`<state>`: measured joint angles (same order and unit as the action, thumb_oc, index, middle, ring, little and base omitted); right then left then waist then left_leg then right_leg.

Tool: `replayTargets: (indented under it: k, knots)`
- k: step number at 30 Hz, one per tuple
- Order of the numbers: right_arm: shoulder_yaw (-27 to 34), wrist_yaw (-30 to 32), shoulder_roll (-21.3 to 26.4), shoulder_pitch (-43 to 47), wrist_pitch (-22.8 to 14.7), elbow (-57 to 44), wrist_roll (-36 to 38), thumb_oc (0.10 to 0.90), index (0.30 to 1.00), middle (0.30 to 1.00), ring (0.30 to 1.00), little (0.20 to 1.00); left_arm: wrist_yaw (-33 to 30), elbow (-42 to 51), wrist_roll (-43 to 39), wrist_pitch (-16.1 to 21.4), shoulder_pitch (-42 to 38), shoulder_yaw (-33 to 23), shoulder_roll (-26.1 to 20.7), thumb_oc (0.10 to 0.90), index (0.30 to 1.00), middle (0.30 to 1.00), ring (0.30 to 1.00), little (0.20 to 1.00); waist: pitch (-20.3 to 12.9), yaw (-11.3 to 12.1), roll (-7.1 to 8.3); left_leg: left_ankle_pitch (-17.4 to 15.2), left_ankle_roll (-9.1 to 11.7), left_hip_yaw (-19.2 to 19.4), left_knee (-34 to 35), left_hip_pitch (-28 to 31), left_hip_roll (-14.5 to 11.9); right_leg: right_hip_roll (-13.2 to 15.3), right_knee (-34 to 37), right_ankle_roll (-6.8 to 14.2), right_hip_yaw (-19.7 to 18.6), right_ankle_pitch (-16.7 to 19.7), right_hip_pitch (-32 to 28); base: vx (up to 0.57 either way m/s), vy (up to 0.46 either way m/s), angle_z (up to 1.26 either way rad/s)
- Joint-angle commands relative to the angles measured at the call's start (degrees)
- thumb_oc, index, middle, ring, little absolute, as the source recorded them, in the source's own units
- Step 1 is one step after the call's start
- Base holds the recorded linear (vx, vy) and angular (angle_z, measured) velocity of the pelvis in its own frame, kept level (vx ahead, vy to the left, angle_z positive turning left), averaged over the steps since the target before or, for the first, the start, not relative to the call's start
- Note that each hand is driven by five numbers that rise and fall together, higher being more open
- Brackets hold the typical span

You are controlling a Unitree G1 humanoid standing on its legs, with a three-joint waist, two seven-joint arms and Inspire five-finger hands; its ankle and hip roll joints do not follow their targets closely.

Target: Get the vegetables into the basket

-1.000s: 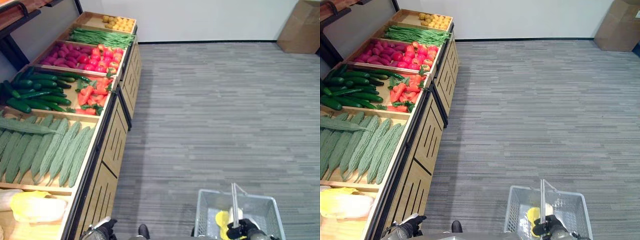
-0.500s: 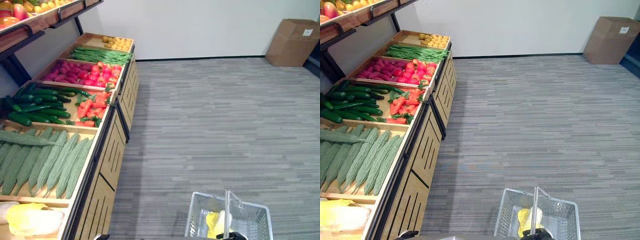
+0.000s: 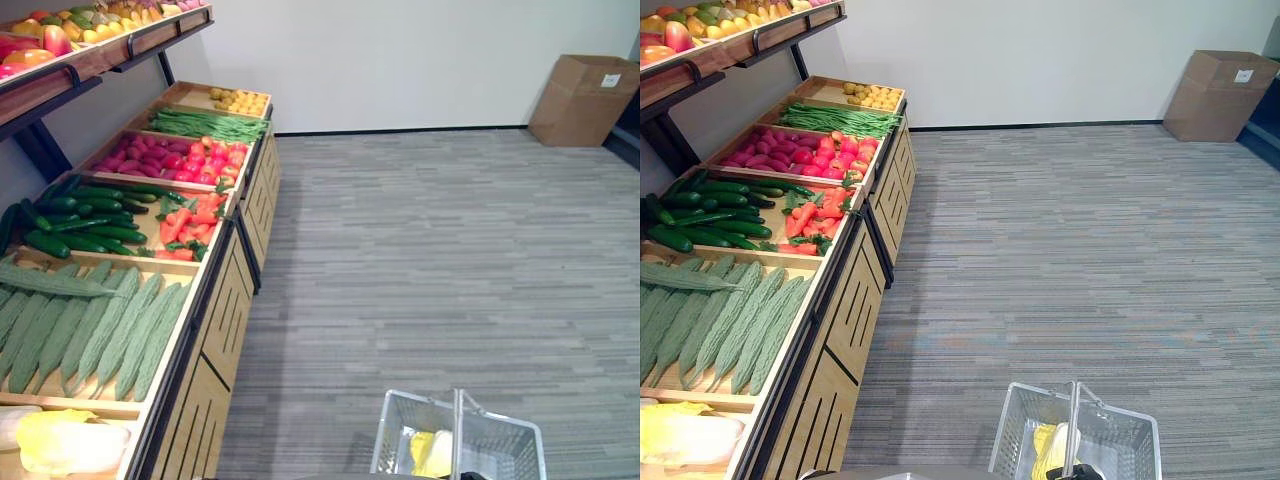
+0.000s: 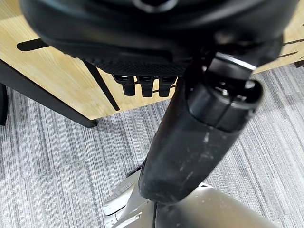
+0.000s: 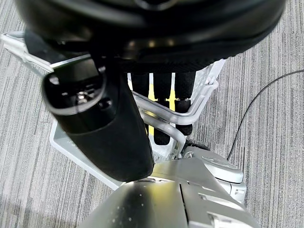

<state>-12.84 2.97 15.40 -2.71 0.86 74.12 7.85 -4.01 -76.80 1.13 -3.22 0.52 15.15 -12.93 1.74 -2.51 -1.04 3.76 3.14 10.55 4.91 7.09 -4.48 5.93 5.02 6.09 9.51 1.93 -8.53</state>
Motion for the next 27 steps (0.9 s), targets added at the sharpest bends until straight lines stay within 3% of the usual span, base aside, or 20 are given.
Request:
replayTargets:
  k: [1,13,15,16,17,22,24,25,27]
  knots:
    - [-2.57,-1.51,-3.19,4.28,-1.1,2.83,1.14,0.4,0.3,0.3,0.3,0.3,0.5,-1.86,-1.97,2.12,-4.82,-1.94,4.14,0.9,1.0,1.0,1.0,1.0,0.96,-0.41,3.05,-4.18,-1.63,-6.26,0.09,1.35,4.91,-0.7,-0.18,1.58,-5.14,1.52,2.58,0.02,0.043,0.0]
    - [-0.03,-1.32,-2.52,5.31,-0.64,3.36,2.75,0.4,0.3,0.3,0.3,0.3,0.59,-1.8,-2.0,2.37,-5.05,-2.01,3.87,0.9,1.0,1.0,1.0,1.0,2.51,-0.53,2.83,-4.91,-3.5,-5.23,-0.23,1.04,6.74,1.78,-4.69,3.08,-6.5,1.46,5.45,0.01,0.078,-0.06]
    - [0.41,-1.27,-2.44,5.45,-0.67,3.32,3.06,0.4,0.3,0.3,0.3,0.3,0.66,-1.68,-2.02,2.39,-5.28,-2.07,3.75,0.9,1.0,1.0,1.0,1.0,3.1,-0.48,2.76,-5.46,-4.0,-5.07,-1.16,0.81,7.01,2.29,-7.87,3.45,-6.42,0.52,6.58,0.01,0.139,-0.14]
    - [0.96,-1.08,-2.19,5.67,-0.71,3.16,3.18,0.4,0.3,0.3,0.3,0.3,0.82,-1.39,-1.54,2.35,-5.5,-1.64,3.53,0.9,1.0,1.0,1.0,1.0,4.05,-0.55,2.57,-6.38,-4.61,-5.23,-2.53,0.63,7.21,2.62,-12.67,3.82,-6.09,-0.14,8.22,0.01,0.203,-0.11]
    - [1.17,-0.99,-2.23,5.74,-0.73,2.34,3.28,0.4,0.3,0.3,0.3,0.3,1.01,-1.07,-1.1,2.21,-5.62,-1.51,3.13,0.9,1.0,1.0,1.0,1.0,5.27,-0.77,2.48,-7.09,-5.19,-4.97,-3.68,0.77,7.36,3.24,-19.15,4.41,-5.76,1.64,11.29,0.01,0.174,-0.12]
    - [2.0,-1.01,-2.51,5.5,-1.0,1.14,4.77,0.4,0.3,0.3,0.3,0.3,0.96,-1.21,-0.97,1.79,-5.48,-2.17,2.55,0.9,1.0,1.0,1.0,1.0,6.85,-0.86,2.15,-7.86,-5.86,-4.66,-4.21,1.95,7.11,4.44,-26.74,4.66,-3.99,5.07,15.97,0.06,0.079,-0.12]
    - [2.21,-0.82,-2.53,5.1,-1.05,0.62,4.94,0.4,0.3,0.3,0.3,0.3,1.4,-1.79,-1.23,1.6,-4.95,-2.82,2.26,0.9,1.0,1.0,1.0,1.0,6.51,-0.86,2.5,-7.9,-5.48,-4.22,-2.59,3.4,7.36,5.73,-23.46,4.64,-1.26,6.14,17.02,0.22,-0.03,0.04]
    - [2.14,0.09,-2.59,5.37,-1.7,-0.62,4.89,0.4,0.3,0.3,0.3,0.3,1.2,-2.42,-1.57,1.86,-4.62,-3.43,2.06,0.9,1.0,1.0,1.0,1.0,6.56,-1.56,3.58,-8.01,-4.28,-4.61,-0.47,4.68,7.4,5.57,-12.73,5.35,-0.94,8.76,18.58,0.25,-0.094,0.02]
    - [1.97,0.35,-2.72,5.51,-1.82,-0.77,4.77,0.4,0.3,0.3,0.3,0.3,1.11,-2.59,-1.49,1.88,-4.67,-3.56,1.98,0.9,1.0,1.0,1.0,1.0,6.75,-1.77,3.86,-8.39,-3.88,-4.82,-0.25,5.29,7.18,5.24,-9.67,5.71,-0.91,9.66,18.97,0.21,-0.087,-0.02]
